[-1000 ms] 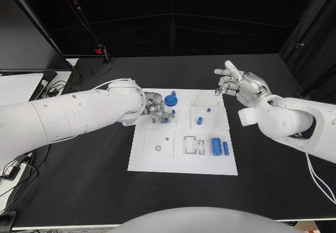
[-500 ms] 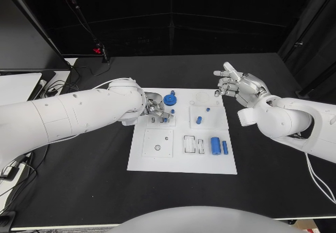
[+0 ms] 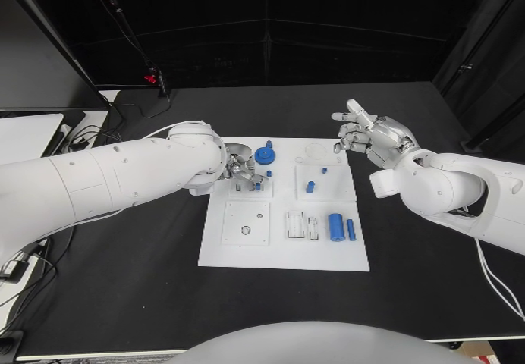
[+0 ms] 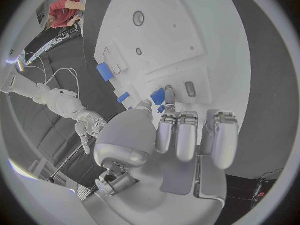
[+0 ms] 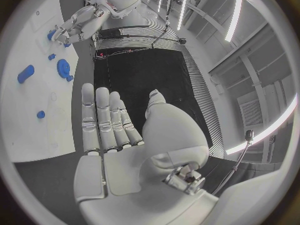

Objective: Assemble the parts on the task board

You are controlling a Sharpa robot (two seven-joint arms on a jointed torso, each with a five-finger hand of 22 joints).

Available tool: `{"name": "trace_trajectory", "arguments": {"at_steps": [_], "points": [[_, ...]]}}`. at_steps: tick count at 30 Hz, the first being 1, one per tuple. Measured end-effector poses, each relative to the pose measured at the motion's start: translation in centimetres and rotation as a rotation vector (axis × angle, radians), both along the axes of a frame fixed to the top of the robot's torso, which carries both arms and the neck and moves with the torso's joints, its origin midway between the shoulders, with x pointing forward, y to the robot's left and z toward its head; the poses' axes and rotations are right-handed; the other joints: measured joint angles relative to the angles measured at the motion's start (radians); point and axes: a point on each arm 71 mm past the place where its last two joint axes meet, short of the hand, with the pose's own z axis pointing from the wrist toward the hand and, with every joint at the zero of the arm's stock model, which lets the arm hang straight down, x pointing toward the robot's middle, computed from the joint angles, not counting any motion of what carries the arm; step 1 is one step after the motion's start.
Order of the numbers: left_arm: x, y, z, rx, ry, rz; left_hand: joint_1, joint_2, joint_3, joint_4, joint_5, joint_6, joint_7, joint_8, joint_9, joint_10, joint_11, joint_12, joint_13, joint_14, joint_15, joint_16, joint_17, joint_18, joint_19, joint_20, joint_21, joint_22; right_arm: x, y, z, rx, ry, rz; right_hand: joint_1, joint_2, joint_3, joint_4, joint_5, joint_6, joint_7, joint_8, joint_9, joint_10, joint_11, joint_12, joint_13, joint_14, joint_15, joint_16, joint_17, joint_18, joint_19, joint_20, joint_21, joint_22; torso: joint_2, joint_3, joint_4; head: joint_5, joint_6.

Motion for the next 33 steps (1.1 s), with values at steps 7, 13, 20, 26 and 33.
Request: {"name": "trace_trajectory", "arguments": {"at_steps": [7,13,20,26,33], "points": [[0.05,-0.09,-0.01,0.0,0.0,0.0,0.014,0.001,0.009,-0.001,0.011,0.002,-0.002,-0.007,0.009,0.003,-0.003,0.0,0.0,0.0,-0.007,0.0,0.0,0.0,0.0,0.0,0.0,0.0,-0.01,0.03,-0.15,-0.002,0.008,0.001,0.0,0.0,-0.003,0.003,0.0,-0.007,0.0,0.005,0.0,-0.003,0.003,0.0,-0.009,-0.007,0.0,0.0,-0.006,0.0,-0.003,0.003,-0.004,-0.003,0.0,-0.0004,0.0,-0.001,-0.002],[0.12,-0.3,0.0,0.001,0.0,-0.001,0.03,0.001,0.018,-0.002,0.011,0.006,-0.005,-0.007,0.018,0.004,-0.004,0.0,0.0,0.0,-0.007,0.0,0.0,0.0,0.0,0.0,0.0,0.0,0.0,0.0,-0.25,-0.004,0.014,0.0,0.004,0.004,-0.003,0.003,0.0,-0.007,0.0,0.009,-0.001,-0.003,0.004,0.0,-0.012,-0.007,0.0,0.0,-0.009,0.0,-0.003,0.003,-0.004,-0.005,0.0,-0.0001,0.0,-0.005,-0.003],[0.09,-0.47,-0.05,0.004,0.005,-0.006,0.053,-0.011,0.025,-0.002,0.012,0.006,-0.005,-0.014,0.028,0.0,-0.007,0.0,0.001,0.0,-0.007,0.0,0.0,0.0,0.0,0.0,0.0,0.0,0.02,-0.05,-0.37,-0.007,0.021,-0.001,0.004,0.004,-0.009,0.003,0.0,-0.01,-0.003,0.009,-0.001,-0.011,0.003,0.0,-0.018,-0.011,0.004,0.0,-0.013,0.0,-0.003,0.003,-0.008,-0.006,0.0,-0.0001,0.0,-0.008,-0.003],[0.08,-0.51,-0.08,0.005,0.007,-0.008,0.096,-0.025,0.049,-0.002,0.055,0.009,-0.009,-0.028,0.047,0.0,-0.007,0.0,0.002,0.001,-0.007,0.0,0.0,0.0,0.0,-0.007,0.0,0.0,0.01,-0.08,-0.47,-0.008,0.027,-0.001,0.004,0.004,-0.009,0.003,0.0,-0.014,0.001,0.014,-0.001,-0.011,0.003,0.0,-0.021,-0.018,0.004,0.004,-0.016,0.0,-0.007,0.007,-0.008,-0.008,0.0,-0.0001,0.0001,-0.01,-0.004],[0.08,-0.59,-0.09,0.004,0.008,-0.011,0.139,-0.053,0.08,-0.002,0.134,0.012,-0.012,-0.044,0.068,0.003,-0.011,0.0,0.003,0.001,-0.014,0.0,0.0,0.0,0.0,-0.007,0.0,0.0,0.01,-0.08,-0.57,-0.01,0.032,-0.002,0.0,0.008,-0.009,0.003,0.0,-0.014,0.001,0.014,-0.002,-0.01,0.004,0.0,-0.023,-0.018,0.004,0.004,-0.017,0.0,-0.007,0.007,-0.008,-0.01,0.0,-0.0001,0.0001,-0.012,-0.004]]}}
